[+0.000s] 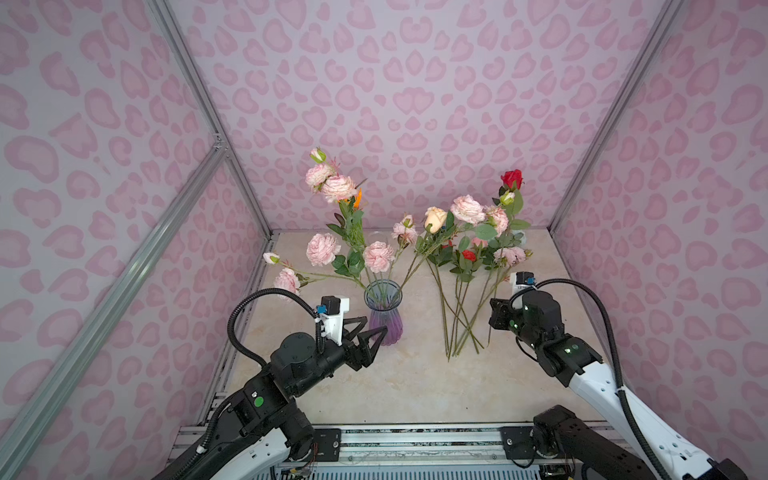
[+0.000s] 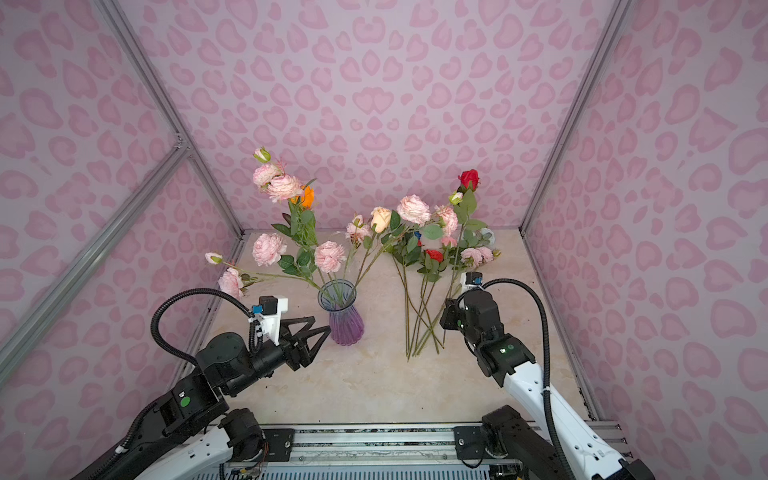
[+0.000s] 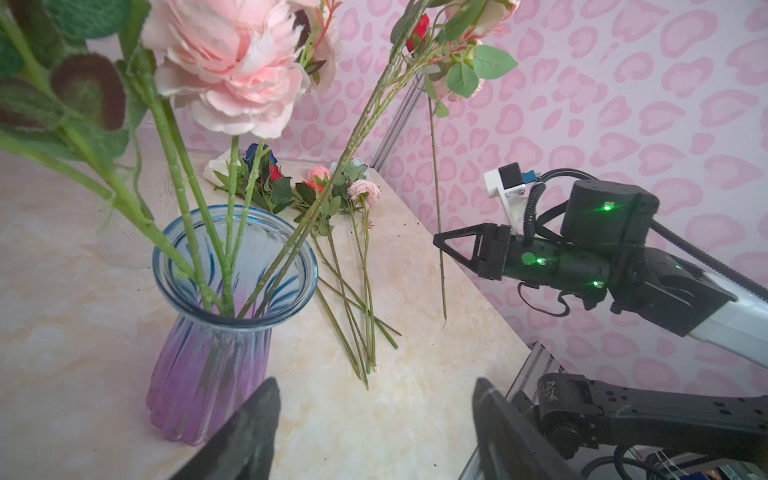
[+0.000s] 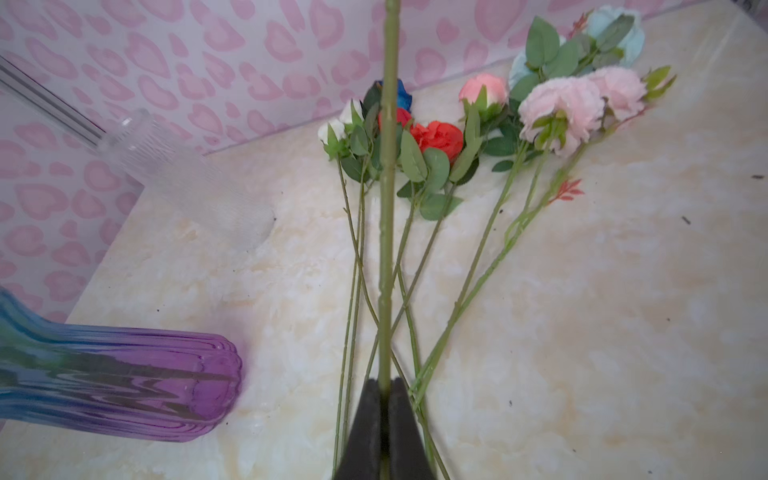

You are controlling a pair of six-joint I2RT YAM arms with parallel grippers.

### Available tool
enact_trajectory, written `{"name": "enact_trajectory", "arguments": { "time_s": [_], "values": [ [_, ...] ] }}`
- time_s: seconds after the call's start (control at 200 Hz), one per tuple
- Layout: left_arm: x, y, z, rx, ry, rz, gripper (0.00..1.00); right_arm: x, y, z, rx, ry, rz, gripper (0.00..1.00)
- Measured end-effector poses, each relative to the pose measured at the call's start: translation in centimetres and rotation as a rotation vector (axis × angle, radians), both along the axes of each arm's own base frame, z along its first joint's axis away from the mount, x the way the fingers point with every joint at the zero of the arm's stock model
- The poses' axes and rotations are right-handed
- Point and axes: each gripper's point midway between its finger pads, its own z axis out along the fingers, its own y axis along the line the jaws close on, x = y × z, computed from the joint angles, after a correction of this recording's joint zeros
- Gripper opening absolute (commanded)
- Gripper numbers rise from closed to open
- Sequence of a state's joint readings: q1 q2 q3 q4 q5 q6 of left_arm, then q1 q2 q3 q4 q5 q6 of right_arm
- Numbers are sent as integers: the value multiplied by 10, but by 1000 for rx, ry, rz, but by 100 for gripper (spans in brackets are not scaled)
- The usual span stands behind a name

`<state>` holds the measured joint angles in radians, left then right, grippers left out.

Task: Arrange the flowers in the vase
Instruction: 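Carry the red rose toward the left gripper while left gripper reaches to it, then close left gripper on the red rose stem while right gripper opens and withdraws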

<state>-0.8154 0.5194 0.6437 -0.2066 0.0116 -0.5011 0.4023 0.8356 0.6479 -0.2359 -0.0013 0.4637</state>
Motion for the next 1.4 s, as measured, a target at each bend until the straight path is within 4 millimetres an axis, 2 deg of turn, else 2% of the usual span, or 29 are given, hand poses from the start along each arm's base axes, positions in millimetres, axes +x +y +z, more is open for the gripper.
{"name": "enact_trajectory", "arguments": {
  "time_s": [0.18,0.265,0.435,0.5,0.57,0.635,0.735,0.865,0.985,1.16,1.285,1.4],
  "values": [
    [1,2,19,-12,-37,12,72,-16,2,59,14,-198,6,0],
    [5,11,28,-26,-60,63,72,-26,9,85,40,-290,47,0],
    [11,30,53,-71,-109,167,70,-49,30,135,108,-460,154,0],
    [12,31,65,-77,-135,169,68,-58,42,151,126,-516,210,0],
    [11,28,81,-86,-167,156,67,-66,58,159,125,-544,274,0],
    [9,21,94,-87,-198,115,67,-70,72,164,114,-554,323,0],
    [8,9,106,-70,-223,63,68,-78,107,166,89,-558,430,0],
    [12,-7,120,-62,-242,14,68,-89,152,156,23,-540,551,0],
    [15,-24,133,-72,-265,-39,69,-99,185,149,-26,-539,630,0],
    [16,-42,142,-83,-294,-108,67,-99,206,140,-47,-534,663,0],
    [19,-48,143,-85,-306,-116,59,-103,218,139,-41,-533,690,0],
    [22,-54,145,-80,-329,-126,47,-104,225,136,-41,-528,706,0]
  ]
}}
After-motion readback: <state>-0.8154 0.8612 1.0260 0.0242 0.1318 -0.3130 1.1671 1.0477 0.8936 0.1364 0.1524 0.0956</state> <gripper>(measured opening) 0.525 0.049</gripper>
